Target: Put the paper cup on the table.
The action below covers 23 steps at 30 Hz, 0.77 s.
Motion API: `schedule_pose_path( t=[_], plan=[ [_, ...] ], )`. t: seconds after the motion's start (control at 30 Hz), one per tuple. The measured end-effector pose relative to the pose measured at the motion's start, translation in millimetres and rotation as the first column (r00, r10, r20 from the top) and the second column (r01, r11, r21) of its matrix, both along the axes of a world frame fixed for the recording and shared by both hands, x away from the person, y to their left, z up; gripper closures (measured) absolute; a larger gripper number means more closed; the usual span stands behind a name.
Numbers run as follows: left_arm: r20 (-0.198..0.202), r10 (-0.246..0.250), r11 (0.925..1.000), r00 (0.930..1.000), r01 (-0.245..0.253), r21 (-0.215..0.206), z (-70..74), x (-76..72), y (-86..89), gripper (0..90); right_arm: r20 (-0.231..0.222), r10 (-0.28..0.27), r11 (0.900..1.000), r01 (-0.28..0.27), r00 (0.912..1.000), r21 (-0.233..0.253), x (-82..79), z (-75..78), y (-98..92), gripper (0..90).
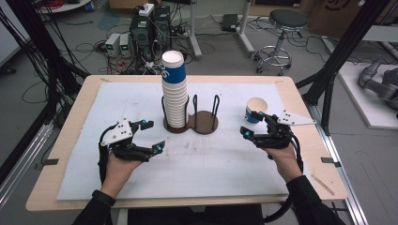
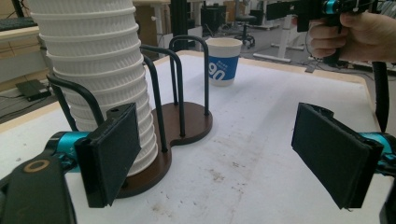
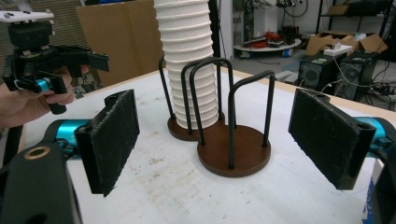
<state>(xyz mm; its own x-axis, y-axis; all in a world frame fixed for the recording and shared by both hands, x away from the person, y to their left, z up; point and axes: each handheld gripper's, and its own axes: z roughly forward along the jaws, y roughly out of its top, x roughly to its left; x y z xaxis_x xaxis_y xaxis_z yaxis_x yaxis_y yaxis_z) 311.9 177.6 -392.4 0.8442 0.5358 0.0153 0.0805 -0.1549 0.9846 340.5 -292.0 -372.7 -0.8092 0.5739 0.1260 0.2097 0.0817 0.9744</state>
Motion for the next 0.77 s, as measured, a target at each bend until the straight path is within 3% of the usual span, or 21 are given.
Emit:
schedule_pose_path(
  t=[0.33, 0.77],
  plan=[
    [0.0, 0.002, 1.0, 1.0, -0.002, 0.005, -0.7, -0.7, -0.1, 15.4, 0.003, 0.03, 1.0, -0.03, 0.9995, 0.006, 0.4, -0.2, 1.8, 16.6],
    [-0.008, 0.0, 1.0, 1.0, 0.0, 0.009, -3.5, 1.8, -2.6, 15.4, 0.001, 0.01, 1.0, -0.01, 1.0, -0.013, 2.0, -1.5, -0.6, 16.6]
  ],
)
